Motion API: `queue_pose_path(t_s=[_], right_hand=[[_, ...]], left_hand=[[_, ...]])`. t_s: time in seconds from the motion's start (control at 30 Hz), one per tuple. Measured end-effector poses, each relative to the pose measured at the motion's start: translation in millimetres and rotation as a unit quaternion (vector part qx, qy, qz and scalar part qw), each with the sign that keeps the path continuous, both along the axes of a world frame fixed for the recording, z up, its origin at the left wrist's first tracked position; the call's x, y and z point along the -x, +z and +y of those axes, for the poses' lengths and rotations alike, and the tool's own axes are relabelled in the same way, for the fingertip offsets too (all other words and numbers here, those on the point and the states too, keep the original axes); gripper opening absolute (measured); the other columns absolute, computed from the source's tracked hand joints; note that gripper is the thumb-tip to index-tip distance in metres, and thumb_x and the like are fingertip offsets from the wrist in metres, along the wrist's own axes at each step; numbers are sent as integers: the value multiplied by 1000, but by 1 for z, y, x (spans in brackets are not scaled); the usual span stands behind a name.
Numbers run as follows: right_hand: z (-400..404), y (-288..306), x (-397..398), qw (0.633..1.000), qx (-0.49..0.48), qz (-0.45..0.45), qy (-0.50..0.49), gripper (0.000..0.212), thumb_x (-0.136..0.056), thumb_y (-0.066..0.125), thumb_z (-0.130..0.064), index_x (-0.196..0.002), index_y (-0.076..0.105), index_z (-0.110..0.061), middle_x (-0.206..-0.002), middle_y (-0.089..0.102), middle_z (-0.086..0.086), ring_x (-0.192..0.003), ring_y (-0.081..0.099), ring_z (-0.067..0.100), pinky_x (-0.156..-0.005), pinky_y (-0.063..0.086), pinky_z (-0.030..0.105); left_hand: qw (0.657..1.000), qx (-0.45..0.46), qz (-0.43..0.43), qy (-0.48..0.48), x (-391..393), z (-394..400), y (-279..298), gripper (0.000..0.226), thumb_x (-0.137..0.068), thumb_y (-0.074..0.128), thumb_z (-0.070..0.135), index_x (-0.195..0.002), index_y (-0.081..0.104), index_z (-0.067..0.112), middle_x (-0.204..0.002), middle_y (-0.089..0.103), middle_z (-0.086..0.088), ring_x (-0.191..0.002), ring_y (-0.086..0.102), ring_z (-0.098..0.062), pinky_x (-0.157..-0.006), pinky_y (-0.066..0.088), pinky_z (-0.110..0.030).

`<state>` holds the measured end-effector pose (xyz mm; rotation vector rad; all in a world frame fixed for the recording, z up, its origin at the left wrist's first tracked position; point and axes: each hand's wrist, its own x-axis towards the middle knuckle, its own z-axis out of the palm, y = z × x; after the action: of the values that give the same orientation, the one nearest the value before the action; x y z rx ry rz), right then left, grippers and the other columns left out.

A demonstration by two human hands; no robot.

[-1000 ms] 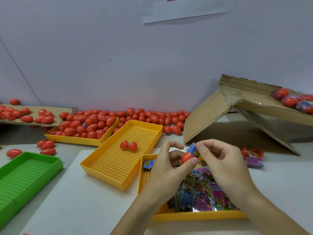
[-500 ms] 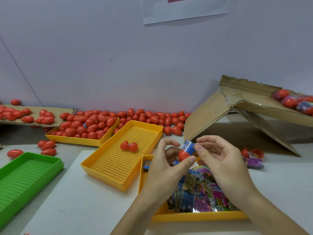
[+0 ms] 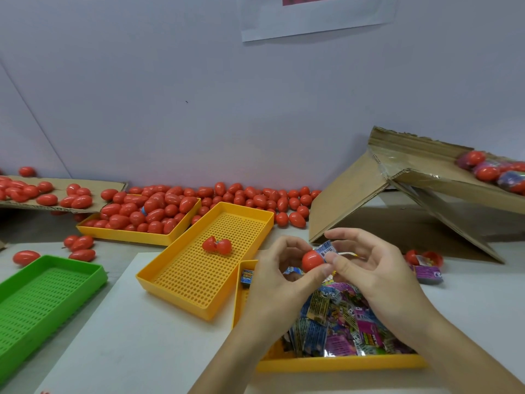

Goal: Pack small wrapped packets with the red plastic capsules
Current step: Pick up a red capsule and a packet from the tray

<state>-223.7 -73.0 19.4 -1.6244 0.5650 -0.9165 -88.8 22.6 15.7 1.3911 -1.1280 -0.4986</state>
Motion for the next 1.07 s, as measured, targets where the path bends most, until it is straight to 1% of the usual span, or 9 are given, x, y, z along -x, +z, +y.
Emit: queue_pose_path(t_s=[0.07, 0.13, 0.3, 0.4, 0.53, 0.73, 0.83, 0.97, 1.07], right_hand=[[0, 0, 0, 1000, -3, -4, -3, 35, -73, 72, -37, -108, 72, -31, -101, 73, -5, -92, 73, 11, -72, 58, 20], [0, 0, 0, 1000, -4, -3, 0, 35, -73, 72, -37, -108, 73, -31, -102, 74, -3, -92, 73, 12, -73, 58, 21], [0, 2, 0, 1000, -1, 3, 9, 30, -75, 68, -38, -102, 75, -25, -97, 76, -2, -91, 74, 15, -74, 58, 23], [0, 2, 0, 1000, 12, 20, 0, 29, -77, 66, -40, -98, 76, -23, -93, 77, -3, -91, 73, 14, -75, 60, 30], [0, 2, -1, 1000, 13, 26, -7, 28, -78, 65, -40, -97, 76, -23, -92, 77, -3, -90, 73, 13, -78, 59, 33], [0, 1, -1, 999, 21, 25, -11, 26, -78, 65, -40, -96, 76, -25, -91, 77, -6, -89, 72, 9, -73, 59, 24], [0, 1, 0, 999, 27, 21, -19, 24, -78, 65, -41, -94, 76, -25, -90, 77, -7, -88, 72, 7, -74, 56, 18], [-1, 0, -1, 999, 35, 22, -18, 24, -77, 66, -41, -92, 76, -26, -90, 77, -6, -87, 72, 8, -74, 57, 18], [-1, -1, -1, 998, 48, 25, -19, 23, -77, 66, -43, -91, 76, -28, -89, 76, -8, -87, 72, 8, -75, 57, 20]], left_hand=[[1000, 12, 20, -1, 1, 0, 1, 25, -79, 73, 43, -96, 64, 27, -91, 67, 8, -88, 66, -10, -69, 60, -30], [999, 14, 30, -2, 0, 0, 1, 23, -81, 74, 36, -98, 63, 25, -92, 67, 9, -89, 66, -9, -69, 60, -29], [1000, 9, 22, -2, -2, 0, -2, 26, -80, 80, 28, -99, 63, 26, -92, 67, 12, -91, 65, -8, -77, 54, -22], [1000, 8, 13, -6, -2, 0, -1, 26, -81, 81, 24, -98, 62, 26, -92, 67, 14, -92, 64, -5, -77, 52, -17], [1000, 9, 4, -8, -1, 0, 0, 26, -81, 81, 22, -97, 61, 26, -92, 66, 17, -91, 63, -3, -75, 50, -14], [1000, 8, -20, 1, -1, 1, 0, 24, -81, 81, 25, -96, 63, 29, -94, 67, 16, -94, 64, -6, -79, 52, -17], [1000, 6, -28, 11, 0, 1, 0, 24, -81, 81, 25, -94, 63, 31, -92, 66, 15, -94, 64, -6, -77, 53, -18], [998, -1, -60, 20, 0, 0, 0, 26, -80, 82, 24, -95, 62, 31, -93, 65, 16, -96, 63, -7, -81, 56, -29], [997, -1, -77, 24, 1, 0, 0, 27, -80, 83, 24, -95, 61, 31, -93, 63, 18, -96, 62, -7, -82, 56, -31]])
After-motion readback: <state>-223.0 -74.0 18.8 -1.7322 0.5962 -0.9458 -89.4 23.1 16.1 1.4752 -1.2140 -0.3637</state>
